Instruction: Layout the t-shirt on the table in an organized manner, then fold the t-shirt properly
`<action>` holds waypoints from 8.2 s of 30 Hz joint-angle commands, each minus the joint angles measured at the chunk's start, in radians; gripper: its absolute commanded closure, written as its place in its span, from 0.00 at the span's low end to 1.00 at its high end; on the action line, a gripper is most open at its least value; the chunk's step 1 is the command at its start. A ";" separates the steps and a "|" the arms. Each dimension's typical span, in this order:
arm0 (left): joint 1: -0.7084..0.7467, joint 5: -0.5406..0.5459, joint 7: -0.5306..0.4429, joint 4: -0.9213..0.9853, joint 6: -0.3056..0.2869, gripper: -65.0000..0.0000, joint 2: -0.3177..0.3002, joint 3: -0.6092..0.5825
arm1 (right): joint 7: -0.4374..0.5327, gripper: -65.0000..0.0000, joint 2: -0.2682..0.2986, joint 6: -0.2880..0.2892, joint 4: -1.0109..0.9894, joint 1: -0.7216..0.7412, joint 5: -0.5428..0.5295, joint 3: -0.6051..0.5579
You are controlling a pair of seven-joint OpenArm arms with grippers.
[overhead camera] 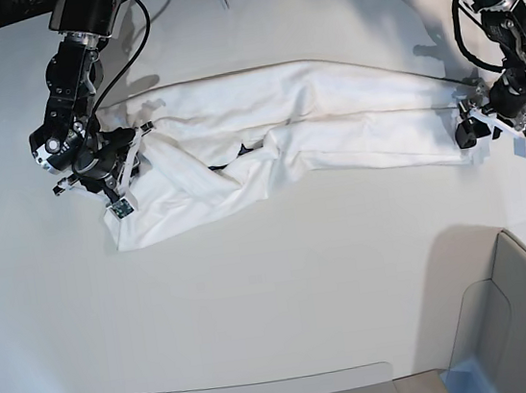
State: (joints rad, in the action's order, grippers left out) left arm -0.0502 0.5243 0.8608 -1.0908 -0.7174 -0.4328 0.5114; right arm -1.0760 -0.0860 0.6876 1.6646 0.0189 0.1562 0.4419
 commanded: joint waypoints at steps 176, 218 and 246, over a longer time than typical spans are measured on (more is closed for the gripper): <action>0.023 -0.049 0.328 -0.507 0.019 0.86 0.457 -0.386 | -0.011 0.78 0.004 0.011 0.012 -0.029 0.004 0.001; -0.147 -0.051 0.535 -0.819 0.029 0.86 0.372 -0.368 | -0.008 0.78 0.019 0.011 0.343 -0.063 -0.206 -0.190; -0.044 -0.051 0.535 -0.829 0.025 0.86 0.345 -0.181 | -0.008 0.78 -0.021 0.011 0.045 0.100 -0.198 -0.120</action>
State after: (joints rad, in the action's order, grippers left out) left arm -0.0799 0.4610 1.4132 -1.9045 -0.6891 -0.0814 0.3286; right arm -1.0996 -0.1074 0.6876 1.6939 0.1001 -0.0299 0.3241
